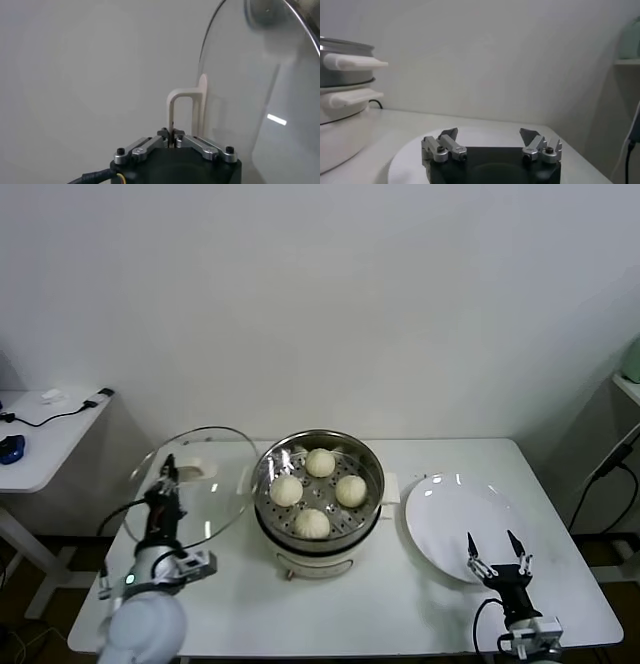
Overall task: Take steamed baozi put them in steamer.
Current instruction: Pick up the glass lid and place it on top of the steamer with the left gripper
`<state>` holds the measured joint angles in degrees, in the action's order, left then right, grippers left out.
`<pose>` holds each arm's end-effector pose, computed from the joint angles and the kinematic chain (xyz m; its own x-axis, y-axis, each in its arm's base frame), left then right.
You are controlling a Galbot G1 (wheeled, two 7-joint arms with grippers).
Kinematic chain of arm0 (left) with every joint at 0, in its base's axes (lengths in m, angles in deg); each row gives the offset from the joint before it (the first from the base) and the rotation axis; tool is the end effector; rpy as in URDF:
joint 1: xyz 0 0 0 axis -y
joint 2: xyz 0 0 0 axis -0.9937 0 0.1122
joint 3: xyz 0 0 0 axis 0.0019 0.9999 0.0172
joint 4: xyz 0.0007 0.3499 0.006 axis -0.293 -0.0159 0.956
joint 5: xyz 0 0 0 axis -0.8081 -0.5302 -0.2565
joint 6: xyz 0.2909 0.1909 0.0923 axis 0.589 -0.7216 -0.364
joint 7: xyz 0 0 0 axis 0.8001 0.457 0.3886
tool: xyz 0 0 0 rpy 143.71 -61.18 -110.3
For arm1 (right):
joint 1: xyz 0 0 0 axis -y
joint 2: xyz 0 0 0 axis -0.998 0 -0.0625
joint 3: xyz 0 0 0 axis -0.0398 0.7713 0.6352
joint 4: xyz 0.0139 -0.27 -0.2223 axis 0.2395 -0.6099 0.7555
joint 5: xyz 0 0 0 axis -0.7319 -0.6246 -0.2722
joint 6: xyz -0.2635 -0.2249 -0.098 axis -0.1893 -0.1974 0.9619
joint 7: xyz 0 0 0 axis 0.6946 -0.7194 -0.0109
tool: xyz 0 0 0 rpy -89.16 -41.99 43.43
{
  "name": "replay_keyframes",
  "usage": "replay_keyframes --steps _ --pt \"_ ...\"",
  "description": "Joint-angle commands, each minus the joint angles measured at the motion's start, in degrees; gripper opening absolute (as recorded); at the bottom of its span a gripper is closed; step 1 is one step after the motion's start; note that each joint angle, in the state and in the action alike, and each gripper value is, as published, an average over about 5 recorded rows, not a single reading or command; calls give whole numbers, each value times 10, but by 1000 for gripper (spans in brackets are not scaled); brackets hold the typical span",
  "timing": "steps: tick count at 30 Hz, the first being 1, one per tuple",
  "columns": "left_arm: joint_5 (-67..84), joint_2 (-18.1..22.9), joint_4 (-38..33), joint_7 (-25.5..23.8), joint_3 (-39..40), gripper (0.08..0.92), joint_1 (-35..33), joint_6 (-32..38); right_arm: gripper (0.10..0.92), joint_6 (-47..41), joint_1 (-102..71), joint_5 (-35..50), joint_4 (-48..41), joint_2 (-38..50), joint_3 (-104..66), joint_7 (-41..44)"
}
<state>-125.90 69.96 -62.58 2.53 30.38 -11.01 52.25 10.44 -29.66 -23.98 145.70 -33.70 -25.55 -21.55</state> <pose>0.2434 0.0258 -0.2560 -0.9761 -0.2132 -0.0417 -0.0742 0.1467 0.9864 0.1899 -0.1463 -0.4185 -0.9942 0.0232 0.1054 0.0112 0.9936 -0.1124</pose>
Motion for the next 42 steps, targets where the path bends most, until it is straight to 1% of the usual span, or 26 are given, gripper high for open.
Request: replay_keyframes --steps 1,5,12,21,27,30,42 --pt "-133 88 -16 -86 216 134 104 -101 823 1 0 -9 -5 2 -2 -3" --pt "-185 115 5 -115 253 134 117 -110 823 1 1 -9 -6 1 -2 -3" --pt "-247 164 54 -133 284 134 139 -111 823 3 9 -11 -10 -4 4 -4" --pt "-289 218 112 -138 290 134 155 -116 823 14 14 -9 -26 -2 6 -4" --pt "-312 252 139 -138 288 134 153 -116 823 18 17 -9 -34 -1 6 -4" --pt "-318 260 151 -135 288 134 153 -116 823 19 18 -9 -35 -2 7 -4" --pt "-345 260 188 -122 267 135 154 -114 823 27 18 -10 -42 -4 9 -5"
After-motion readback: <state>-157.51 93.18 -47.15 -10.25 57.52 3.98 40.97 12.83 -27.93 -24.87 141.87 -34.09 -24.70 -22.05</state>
